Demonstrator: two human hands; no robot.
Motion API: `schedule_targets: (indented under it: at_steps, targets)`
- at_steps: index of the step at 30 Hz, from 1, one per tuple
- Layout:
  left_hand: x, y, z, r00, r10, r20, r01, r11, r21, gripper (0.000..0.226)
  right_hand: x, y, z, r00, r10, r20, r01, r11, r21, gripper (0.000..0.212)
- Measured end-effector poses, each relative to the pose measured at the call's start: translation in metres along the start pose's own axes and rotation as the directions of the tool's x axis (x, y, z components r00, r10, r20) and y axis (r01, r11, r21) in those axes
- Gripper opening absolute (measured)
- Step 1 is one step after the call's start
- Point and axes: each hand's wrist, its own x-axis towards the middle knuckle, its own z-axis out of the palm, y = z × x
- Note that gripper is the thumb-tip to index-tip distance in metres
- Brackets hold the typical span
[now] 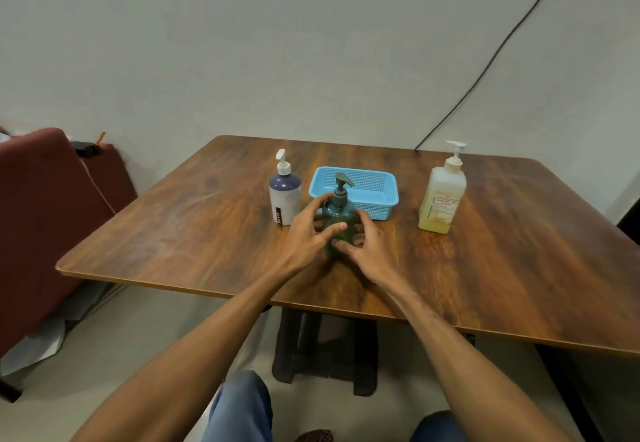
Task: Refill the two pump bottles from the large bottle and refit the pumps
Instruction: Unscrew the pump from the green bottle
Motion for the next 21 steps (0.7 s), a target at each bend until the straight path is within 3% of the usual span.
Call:
schedule_targets:
  at_steps: [6,15,21]
  targets:
    - [0.012,0.002,0.040,0.999,0.023,0.025,-0.022,0.999,-0.036,0.057,-0.008,0.018,-0.035,0.998,0.046,-0.050,-0.046,0.999,-0.013,0.073]
    - [0.023,-0.011,0.043,0.997,0.034,0.066,-0.029,0.998,-0.064,0.061,-0.008,0.030,-0.024,0.988,0.013,-0.155,-0.015,1.000,-0.015,0.071]
    - [0.035,0.014,0.031,0.997,0.010,0.079,0.006,0.980,-0.200,0.045,-0.007,0.034,-0.014,0.983,-0.032,-0.179,0.034,0.999,0.006,0.071]
